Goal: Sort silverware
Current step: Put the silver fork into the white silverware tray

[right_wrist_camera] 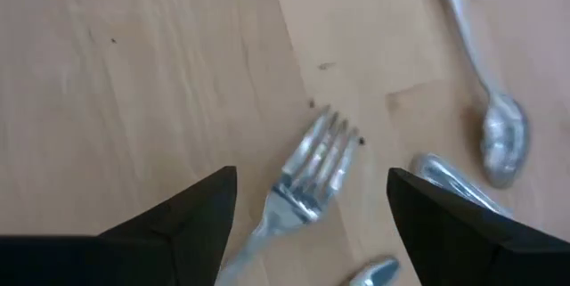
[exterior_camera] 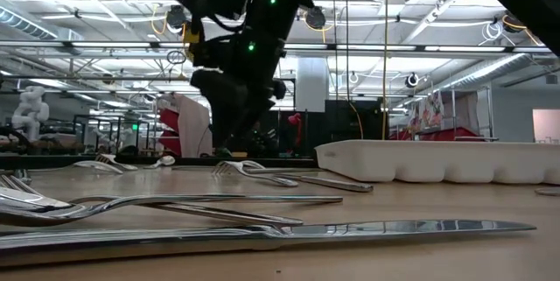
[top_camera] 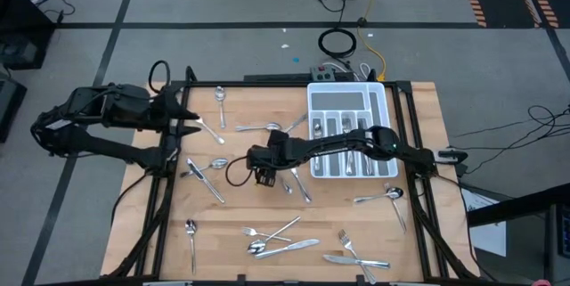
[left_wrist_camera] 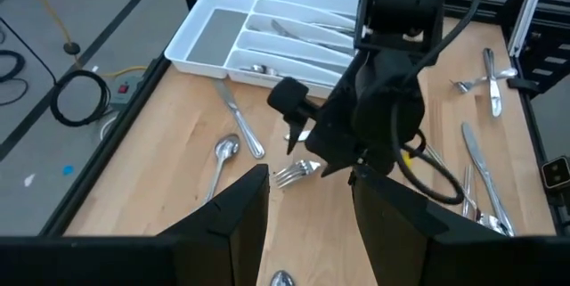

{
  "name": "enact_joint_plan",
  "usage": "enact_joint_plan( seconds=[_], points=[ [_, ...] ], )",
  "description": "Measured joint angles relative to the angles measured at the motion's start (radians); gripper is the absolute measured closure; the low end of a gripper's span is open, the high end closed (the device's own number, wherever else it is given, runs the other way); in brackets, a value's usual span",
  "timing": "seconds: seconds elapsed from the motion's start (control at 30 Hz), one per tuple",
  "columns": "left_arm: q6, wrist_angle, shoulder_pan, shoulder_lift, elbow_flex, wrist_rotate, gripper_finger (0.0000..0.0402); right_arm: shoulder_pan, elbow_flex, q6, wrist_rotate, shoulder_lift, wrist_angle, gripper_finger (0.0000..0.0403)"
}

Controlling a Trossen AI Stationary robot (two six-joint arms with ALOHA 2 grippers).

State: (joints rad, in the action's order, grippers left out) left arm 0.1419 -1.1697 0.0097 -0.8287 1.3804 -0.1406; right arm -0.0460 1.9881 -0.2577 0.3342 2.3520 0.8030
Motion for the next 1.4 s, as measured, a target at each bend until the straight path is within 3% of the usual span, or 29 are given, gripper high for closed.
enact_joint_plan(
  seconds=[0.17, 0.33, 0.5, 0.63, 0.83, 1.07, 1.4],
  points=[
    [0.001, 0.001, 0.000, 0.009, 0.000, 0.000, 0.0236, 0.000, -0.001, -0.045, -0.015, 0.022, -0.018, 0.0121],
    [0.001, 0.001, 0.000, 0.011, 0.000, -0.011, 0.0236, 0.004, -0.001, -0.133, 0.100, 0.056, 0.009, 0.0122],
    [0.001, 0.001, 0.000, 0.012, 0.000, -0.022, 0.0236, 0.021, 0.004, -0.227, 0.097, 0.086, 0.087, 0.0147],
    [0.001, 0.001, 0.000, 0.012, 0.000, -0.025, 0.0236, 0.023, 0.005, -0.257, 0.078, 0.094, 0.125, 0.0215],
    [0.000, 0.001, 0.000, 0.012, 0.000, -0.048, 0.0236, 0.027, 0.017, -0.253, 0.042, 0.092, 0.146, 0.0385],
    [-0.016, 0.001, 0.000, 0.012, 0.000, -0.053, 0.0236, 0.029, 0.018, -0.256, -0.028, 0.077, 0.141, 0.0401],
    [-0.024, 0.002, 0.000, 0.012, 0.000, -0.060, 0.0236, 0.061, 0.188, -0.223, -0.304, 0.017, 0.065, 0.0402]
  ],
)
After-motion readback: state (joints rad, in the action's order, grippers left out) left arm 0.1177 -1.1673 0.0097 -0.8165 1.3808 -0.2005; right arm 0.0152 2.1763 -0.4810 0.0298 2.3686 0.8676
